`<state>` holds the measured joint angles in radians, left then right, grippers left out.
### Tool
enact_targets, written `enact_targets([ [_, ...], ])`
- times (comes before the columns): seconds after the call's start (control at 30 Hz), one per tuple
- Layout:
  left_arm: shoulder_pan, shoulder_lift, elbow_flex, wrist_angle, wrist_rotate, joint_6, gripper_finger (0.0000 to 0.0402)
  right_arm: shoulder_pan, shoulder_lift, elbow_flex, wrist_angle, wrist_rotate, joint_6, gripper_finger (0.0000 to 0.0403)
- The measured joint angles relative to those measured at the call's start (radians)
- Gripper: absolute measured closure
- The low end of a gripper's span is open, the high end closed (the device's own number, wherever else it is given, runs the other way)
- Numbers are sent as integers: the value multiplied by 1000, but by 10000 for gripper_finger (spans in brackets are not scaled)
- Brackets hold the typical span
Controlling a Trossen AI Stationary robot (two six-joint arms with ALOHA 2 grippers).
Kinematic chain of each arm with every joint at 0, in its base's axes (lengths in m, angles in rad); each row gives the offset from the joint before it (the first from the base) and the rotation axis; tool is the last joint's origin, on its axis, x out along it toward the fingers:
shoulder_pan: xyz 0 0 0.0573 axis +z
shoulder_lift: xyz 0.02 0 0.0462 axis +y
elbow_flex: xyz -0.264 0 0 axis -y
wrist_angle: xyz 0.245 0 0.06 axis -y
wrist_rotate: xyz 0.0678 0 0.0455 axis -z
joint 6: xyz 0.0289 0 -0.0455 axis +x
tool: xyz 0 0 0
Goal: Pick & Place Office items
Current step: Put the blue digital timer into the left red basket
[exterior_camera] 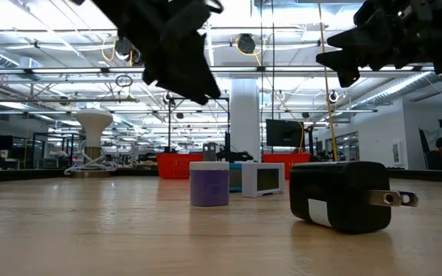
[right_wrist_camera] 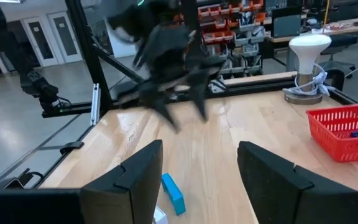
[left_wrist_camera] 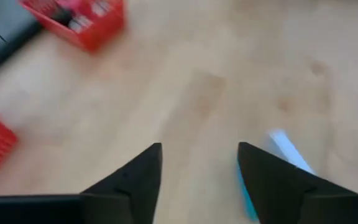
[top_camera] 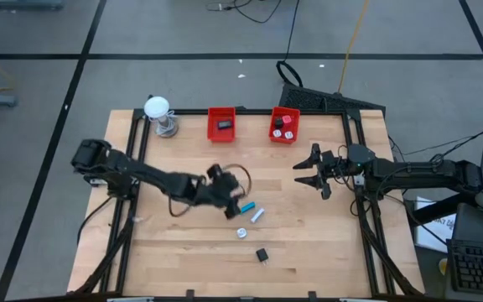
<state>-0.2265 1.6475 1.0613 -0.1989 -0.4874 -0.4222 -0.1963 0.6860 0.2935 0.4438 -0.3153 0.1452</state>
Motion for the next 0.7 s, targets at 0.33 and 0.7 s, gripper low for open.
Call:
enact_targets([
  [0.33,-71,227,174,-88,48,-43,127,0,0,0,4,0,0,206],
  [0.7,-64,313,174,-111,129,-124,149,0,0,0,-7,0,0,206],
])
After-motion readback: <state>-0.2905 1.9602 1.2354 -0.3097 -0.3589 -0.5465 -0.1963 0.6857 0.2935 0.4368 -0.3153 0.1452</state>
